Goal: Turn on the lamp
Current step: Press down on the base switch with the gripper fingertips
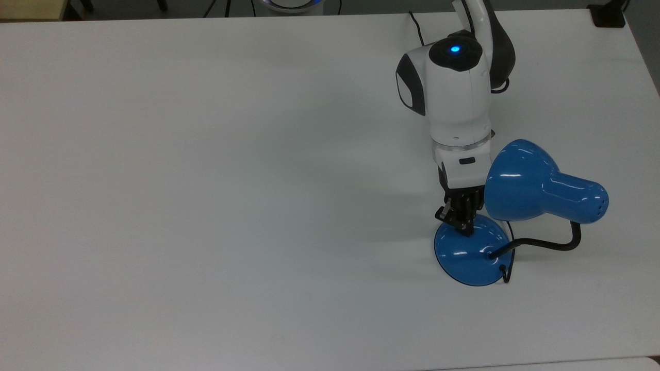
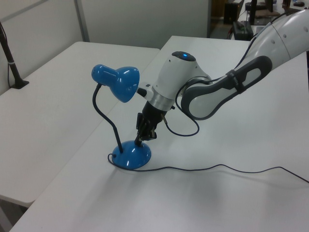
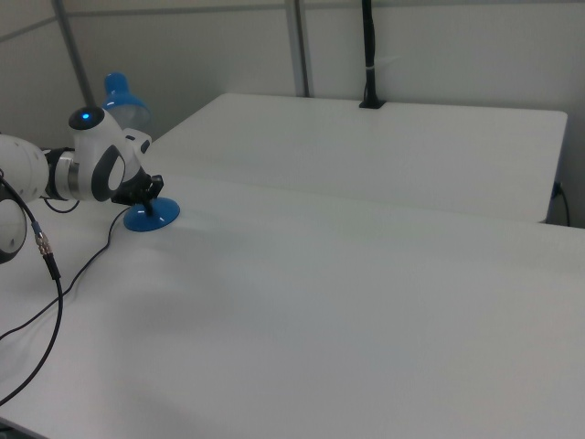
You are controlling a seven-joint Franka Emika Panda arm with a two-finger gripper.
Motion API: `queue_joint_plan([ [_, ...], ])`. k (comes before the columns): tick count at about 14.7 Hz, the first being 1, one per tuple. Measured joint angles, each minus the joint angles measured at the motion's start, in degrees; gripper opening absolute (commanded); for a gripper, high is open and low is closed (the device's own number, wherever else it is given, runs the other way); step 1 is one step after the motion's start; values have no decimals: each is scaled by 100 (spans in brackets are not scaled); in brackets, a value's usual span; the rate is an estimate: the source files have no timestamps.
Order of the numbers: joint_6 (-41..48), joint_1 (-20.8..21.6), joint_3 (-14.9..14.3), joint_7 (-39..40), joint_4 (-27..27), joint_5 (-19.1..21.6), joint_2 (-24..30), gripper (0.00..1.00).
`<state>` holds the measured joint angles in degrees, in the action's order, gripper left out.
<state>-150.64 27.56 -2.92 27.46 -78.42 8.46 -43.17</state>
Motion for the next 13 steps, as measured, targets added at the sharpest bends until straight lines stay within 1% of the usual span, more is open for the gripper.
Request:
queue_joint_plan([
  [13,-18,48,-20,0,193,-1,-153,4],
])
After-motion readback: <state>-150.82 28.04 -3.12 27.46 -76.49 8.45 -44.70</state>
